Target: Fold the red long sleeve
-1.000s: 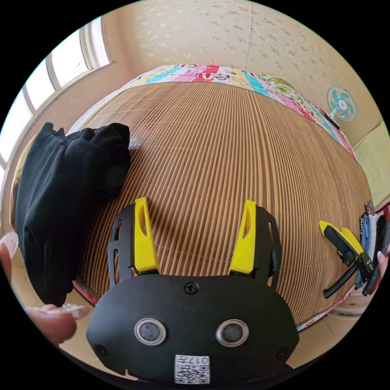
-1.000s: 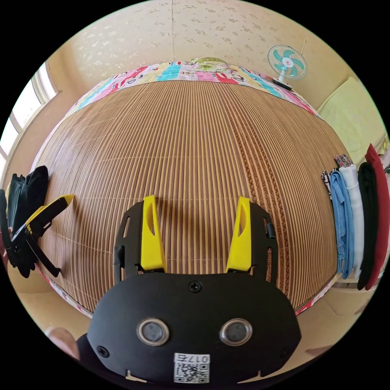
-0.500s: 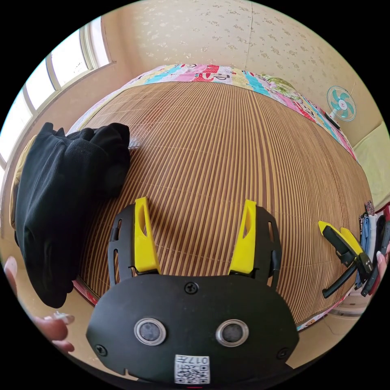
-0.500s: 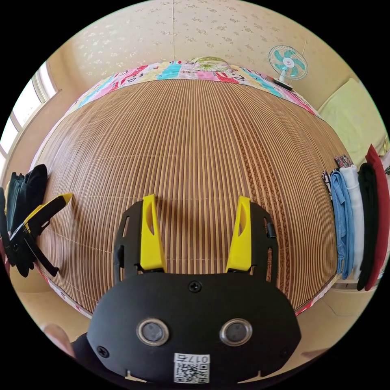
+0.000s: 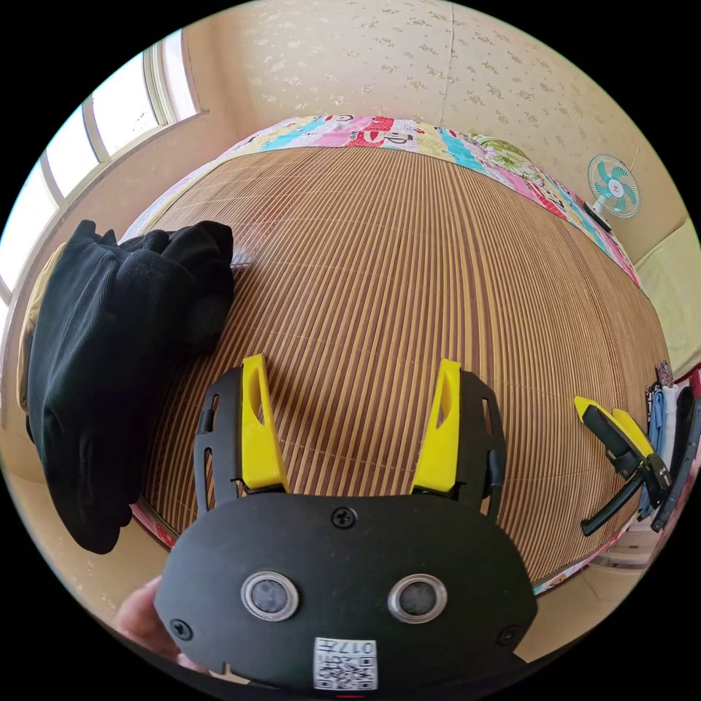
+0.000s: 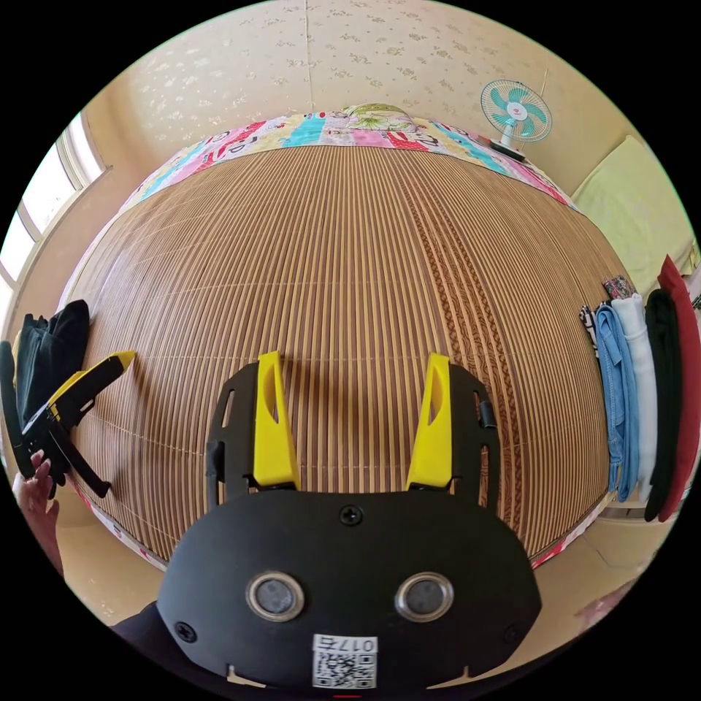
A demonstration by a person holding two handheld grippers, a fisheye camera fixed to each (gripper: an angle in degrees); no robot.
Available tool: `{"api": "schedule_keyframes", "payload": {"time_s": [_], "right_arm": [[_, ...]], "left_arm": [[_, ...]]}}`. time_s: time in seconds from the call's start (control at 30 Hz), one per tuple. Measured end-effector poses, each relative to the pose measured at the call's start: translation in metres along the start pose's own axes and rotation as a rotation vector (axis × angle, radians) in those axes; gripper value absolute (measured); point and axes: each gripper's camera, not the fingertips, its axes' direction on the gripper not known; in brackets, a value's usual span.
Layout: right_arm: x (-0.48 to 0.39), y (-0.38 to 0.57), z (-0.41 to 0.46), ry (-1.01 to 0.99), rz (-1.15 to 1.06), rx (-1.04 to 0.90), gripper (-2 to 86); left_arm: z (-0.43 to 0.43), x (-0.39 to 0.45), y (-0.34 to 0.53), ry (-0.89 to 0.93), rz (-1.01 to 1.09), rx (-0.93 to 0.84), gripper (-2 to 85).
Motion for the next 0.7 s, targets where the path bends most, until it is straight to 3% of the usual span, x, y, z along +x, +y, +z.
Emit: {"api": "schedule_keyframes", "payload": {"time_s": [0.7], "right_arm": [[-0.012,-0.003,0.052,0.0,0.003,0.002,25.4]], "left_arm": [[-0.001,0.033,0.002,0.001,-0.002,0.002,29.8]]}}
